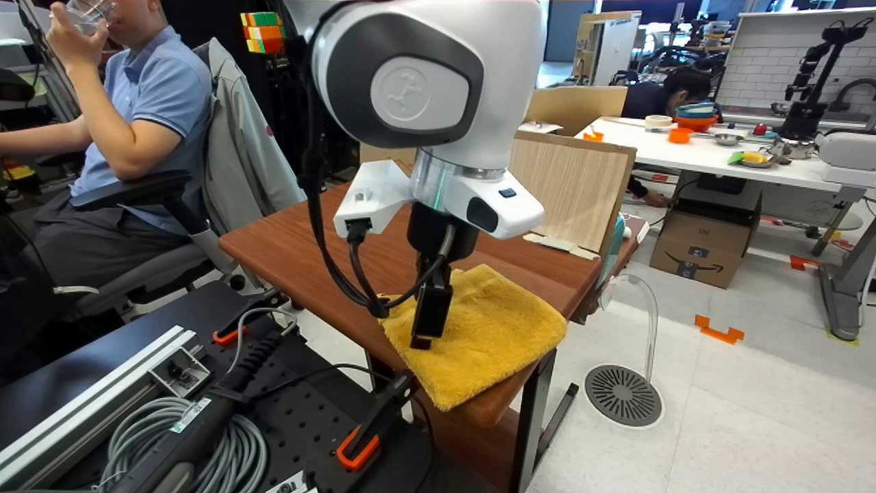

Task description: Use the towel to wipe the table

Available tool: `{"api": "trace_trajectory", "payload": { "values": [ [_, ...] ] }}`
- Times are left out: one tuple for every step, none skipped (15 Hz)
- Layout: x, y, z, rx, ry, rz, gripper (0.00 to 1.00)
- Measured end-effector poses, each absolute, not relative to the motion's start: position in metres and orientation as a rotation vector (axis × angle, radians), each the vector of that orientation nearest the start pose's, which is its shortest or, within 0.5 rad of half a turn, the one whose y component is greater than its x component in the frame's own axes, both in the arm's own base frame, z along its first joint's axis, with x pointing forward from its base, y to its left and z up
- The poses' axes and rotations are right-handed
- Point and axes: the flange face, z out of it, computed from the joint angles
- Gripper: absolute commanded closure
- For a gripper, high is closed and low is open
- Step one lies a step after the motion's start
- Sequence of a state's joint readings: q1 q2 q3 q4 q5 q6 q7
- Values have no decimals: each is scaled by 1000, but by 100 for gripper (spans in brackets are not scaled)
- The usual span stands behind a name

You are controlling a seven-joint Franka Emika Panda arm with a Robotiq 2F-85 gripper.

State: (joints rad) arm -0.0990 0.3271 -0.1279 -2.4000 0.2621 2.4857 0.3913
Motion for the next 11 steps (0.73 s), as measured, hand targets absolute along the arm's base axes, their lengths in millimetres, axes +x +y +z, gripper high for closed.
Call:
{"api": "trace_trajectory", "payload": {
  "values": [
    [449,-109,175,-2798,1211,339,0],
    [441,-108,186,-2815,1175,321,0],
    [431,-108,197,-2829,1143,301,0],
    [423,-108,208,-2840,1117,281,0],
    [414,-108,219,-2849,1094,262,0],
    [406,-109,230,-2853,1074,248,0],
    [399,-110,241,-2852,1059,236,0],
    [393,-111,252,-2850,1043,224,0],
    [388,-113,262,-2850,1030,224,0],
    [386,-114,268,-2846,1031,207,0],
    [385,-114,269,-2846,1030,204,0]
  ]
}}
